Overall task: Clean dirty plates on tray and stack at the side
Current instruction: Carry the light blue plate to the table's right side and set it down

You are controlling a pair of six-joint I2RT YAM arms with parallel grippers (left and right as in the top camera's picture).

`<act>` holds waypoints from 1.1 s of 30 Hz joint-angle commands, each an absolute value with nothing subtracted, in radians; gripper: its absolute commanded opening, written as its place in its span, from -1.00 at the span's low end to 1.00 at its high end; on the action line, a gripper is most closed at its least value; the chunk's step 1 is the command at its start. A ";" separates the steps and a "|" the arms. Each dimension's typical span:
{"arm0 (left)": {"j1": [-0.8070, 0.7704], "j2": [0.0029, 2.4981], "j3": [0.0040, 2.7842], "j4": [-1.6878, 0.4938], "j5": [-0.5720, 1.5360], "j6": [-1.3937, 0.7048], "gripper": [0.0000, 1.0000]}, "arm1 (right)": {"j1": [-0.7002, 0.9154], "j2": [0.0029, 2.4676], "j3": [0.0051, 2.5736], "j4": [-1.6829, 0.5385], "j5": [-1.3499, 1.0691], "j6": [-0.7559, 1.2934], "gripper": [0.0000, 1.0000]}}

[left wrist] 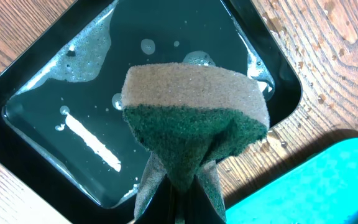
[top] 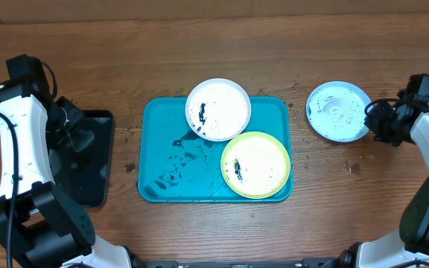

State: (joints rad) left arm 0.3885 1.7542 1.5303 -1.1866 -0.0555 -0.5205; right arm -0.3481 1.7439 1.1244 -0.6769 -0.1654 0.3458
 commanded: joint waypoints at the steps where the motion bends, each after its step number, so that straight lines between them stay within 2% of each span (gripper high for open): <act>1: 0.392 1.739 1.540 -1.184 -0.051 -0.512 -0.92 | -0.349 1.728 1.163 -0.702 -0.315 0.332 -0.35; 6: 0.392 1.739 1.540 -1.180 -0.049 -0.512 -0.92 | -0.295 1.667 1.207 -0.672 -0.625 0.268 -0.32; 9: 0.392 1.739 1.540 -1.169 -0.018 -0.512 -0.92 | -0.202 1.649 1.208 -0.596 -0.651 0.269 -0.27; 13: 0.392 1.739 1.540 -1.151 0.001 -0.509 -0.92 | -0.022 1.664 1.204 -0.486 -0.487 0.302 0.03; 20: 0.386 1.739 1.539 -1.151 0.001 -0.493 -0.92 | 0.265 1.795 1.204 -0.343 -0.104 0.435 0.27; 24: 0.385 1.739 1.521 -1.142 0.001 -0.482 -0.92 | 0.366 1.901 1.204 -0.244 -0.079 0.452 0.27; 27: 0.385 1.739 1.507 -1.132 0.001 -0.479 -0.91 | 0.384 1.931 1.204 -0.209 -0.079 0.453 0.21; 30: 0.385 1.739 1.506 -1.131 0.001 -0.477 -0.91 | 0.387 1.950 1.204 -0.191 -0.079 0.453 0.07; 33: 0.385 1.739 1.506 -1.129 0.001 -0.477 -0.91 | 0.387 1.967 1.204 -0.184 -0.079 0.453 -0.21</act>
